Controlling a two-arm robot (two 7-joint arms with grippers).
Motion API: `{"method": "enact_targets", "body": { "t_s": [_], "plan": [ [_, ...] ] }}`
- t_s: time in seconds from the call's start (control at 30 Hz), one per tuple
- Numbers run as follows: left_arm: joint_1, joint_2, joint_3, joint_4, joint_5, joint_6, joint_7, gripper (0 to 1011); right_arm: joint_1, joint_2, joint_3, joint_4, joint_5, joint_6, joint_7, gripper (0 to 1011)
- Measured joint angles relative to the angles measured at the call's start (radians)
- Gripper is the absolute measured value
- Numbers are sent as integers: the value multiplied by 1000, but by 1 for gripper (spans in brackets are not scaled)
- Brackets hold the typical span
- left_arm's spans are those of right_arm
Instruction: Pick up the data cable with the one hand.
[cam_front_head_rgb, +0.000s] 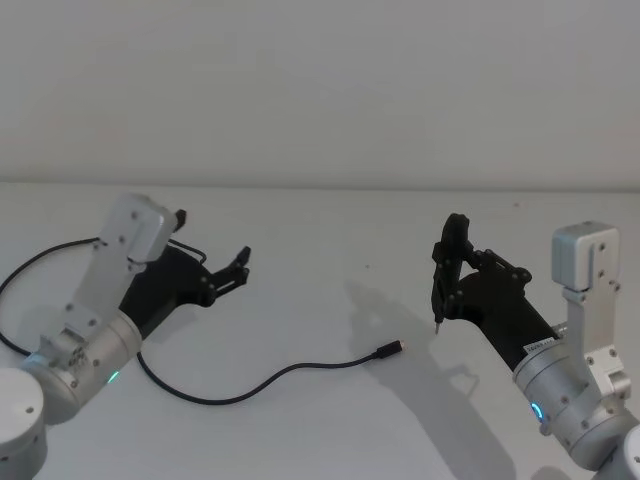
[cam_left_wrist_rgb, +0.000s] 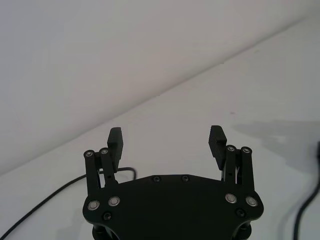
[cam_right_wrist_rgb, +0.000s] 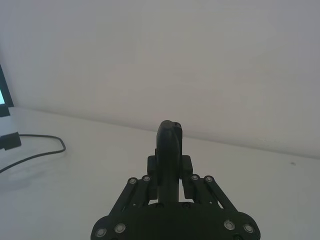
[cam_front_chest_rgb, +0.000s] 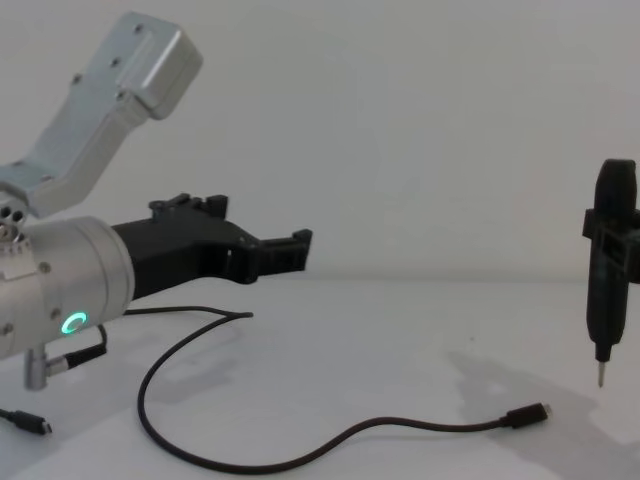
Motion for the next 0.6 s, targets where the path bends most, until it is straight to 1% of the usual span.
{"method": "enact_targets", "body": {
  "t_s": [0.13,0.23,0.37,0.43,0.47,0.57,0.6],
  "plan": [
    [-21,6,10,3,-16,28,-50,1000,0,0,0,0,0,0,0,274],
    [-44,12,21,6,-32,63,-105,1001,0,0,0,0,0,0,0,275],
    [-67,18,32,9,-46,94,-152,1001,0,0,0,0,0,0,0,275],
    [-82,23,41,13,-55,117,-187,1000,0,0,0,0,0,0,0,275],
    [-94,27,48,15,-62,136,-213,1000,0,0,0,0,0,0,0,275],
    [-114,34,59,20,-71,161,-249,1000,0,0,0,0,0,0,0,275],
    [-128,39,68,24,-77,180,-278,1000,0,0,0,0,0,0,0,275]
  ]
}}
